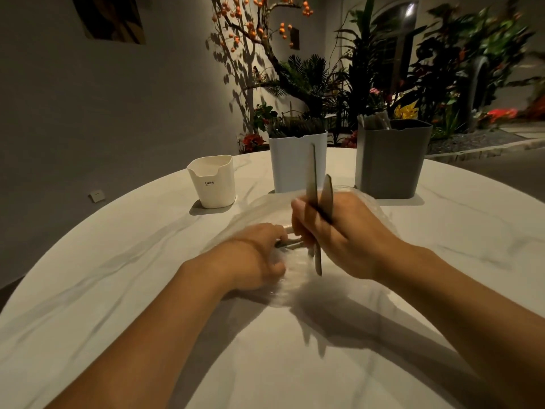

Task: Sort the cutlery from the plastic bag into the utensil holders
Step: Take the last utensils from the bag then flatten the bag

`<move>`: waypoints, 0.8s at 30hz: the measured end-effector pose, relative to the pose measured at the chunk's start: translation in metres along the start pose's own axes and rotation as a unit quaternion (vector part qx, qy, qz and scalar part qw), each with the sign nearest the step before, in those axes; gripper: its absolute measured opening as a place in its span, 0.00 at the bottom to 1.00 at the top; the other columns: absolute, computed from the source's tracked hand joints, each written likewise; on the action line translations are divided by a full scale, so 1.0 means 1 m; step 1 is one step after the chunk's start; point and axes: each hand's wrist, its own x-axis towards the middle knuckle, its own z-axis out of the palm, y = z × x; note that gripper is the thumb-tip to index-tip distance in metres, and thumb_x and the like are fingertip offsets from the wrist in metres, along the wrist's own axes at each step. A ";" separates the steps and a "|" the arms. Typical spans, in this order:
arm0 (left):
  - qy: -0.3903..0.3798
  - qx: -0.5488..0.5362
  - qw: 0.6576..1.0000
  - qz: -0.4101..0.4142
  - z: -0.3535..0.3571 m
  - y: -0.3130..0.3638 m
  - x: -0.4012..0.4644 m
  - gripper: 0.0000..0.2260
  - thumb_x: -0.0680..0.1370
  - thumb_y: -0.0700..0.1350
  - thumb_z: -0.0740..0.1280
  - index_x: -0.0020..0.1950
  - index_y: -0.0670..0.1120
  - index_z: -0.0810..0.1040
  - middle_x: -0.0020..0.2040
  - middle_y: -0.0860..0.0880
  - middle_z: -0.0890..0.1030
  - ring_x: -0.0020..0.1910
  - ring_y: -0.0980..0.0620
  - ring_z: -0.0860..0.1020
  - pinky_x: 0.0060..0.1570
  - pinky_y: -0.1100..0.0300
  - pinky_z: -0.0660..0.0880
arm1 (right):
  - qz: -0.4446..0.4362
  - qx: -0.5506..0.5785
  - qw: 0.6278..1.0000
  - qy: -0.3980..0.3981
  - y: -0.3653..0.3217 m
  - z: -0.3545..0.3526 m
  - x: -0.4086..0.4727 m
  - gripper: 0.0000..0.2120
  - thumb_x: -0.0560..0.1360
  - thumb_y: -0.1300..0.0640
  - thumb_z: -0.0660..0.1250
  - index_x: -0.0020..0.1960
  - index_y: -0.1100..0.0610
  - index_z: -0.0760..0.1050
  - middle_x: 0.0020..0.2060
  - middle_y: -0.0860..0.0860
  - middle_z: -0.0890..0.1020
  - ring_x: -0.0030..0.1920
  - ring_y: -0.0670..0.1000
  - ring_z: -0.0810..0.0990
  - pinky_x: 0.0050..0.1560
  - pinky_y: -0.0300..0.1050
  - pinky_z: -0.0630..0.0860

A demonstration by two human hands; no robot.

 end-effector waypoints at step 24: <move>0.132 -0.484 0.865 0.023 0.009 0.034 0.001 0.26 0.74 0.70 0.45 0.55 0.61 0.77 0.56 0.61 0.79 0.58 0.62 0.77 0.57 0.66 0.69 | 0.093 0.207 0.974 -0.029 0.013 0.011 0.008 0.09 0.82 0.53 0.60 0.47 0.48 0.77 0.31 0.43 0.82 0.34 0.46 0.82 0.35 0.32 0.76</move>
